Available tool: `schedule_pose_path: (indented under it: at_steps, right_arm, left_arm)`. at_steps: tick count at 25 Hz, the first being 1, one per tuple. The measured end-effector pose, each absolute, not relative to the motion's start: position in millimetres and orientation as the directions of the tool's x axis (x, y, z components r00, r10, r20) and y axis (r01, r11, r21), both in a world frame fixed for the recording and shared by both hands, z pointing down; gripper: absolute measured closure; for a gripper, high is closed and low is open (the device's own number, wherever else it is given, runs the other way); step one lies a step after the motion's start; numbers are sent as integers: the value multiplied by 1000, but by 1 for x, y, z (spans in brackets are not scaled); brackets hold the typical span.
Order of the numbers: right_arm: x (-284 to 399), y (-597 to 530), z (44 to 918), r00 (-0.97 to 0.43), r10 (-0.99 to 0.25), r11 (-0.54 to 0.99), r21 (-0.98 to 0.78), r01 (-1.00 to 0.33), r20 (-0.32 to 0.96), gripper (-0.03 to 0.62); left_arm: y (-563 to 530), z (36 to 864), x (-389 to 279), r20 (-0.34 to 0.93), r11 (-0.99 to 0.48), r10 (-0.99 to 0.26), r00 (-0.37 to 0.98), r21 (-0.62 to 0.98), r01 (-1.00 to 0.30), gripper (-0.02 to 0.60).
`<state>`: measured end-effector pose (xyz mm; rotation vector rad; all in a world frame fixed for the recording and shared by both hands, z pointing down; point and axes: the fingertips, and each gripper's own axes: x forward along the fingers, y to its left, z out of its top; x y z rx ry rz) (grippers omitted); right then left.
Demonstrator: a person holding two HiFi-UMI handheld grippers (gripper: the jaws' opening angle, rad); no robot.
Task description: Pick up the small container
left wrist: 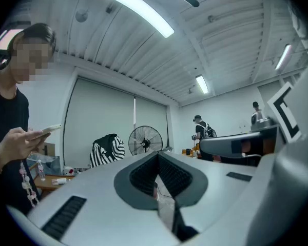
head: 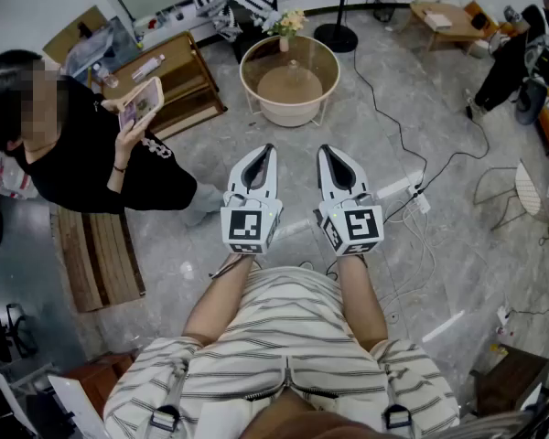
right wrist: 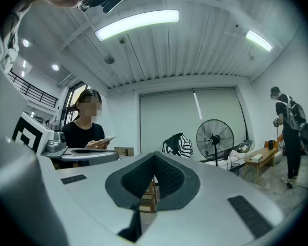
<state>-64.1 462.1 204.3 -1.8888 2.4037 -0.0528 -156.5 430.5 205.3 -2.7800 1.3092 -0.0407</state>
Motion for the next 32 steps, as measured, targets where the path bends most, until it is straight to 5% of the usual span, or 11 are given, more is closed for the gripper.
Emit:
schedule_pose_path:
  at_steps: [20,32]
  right_arm:
    - [-17,442,229,-279,-959,283,-138,-949,-49,583]
    - [0,282,234,-292,-955,295,-91,-951,-53,583]
  left_arm:
    - [417,246,-115,53,-598,-801,596,-43,-800,580]
    - [248,246,-90,2,-606,-796,606,-27,-795,580]
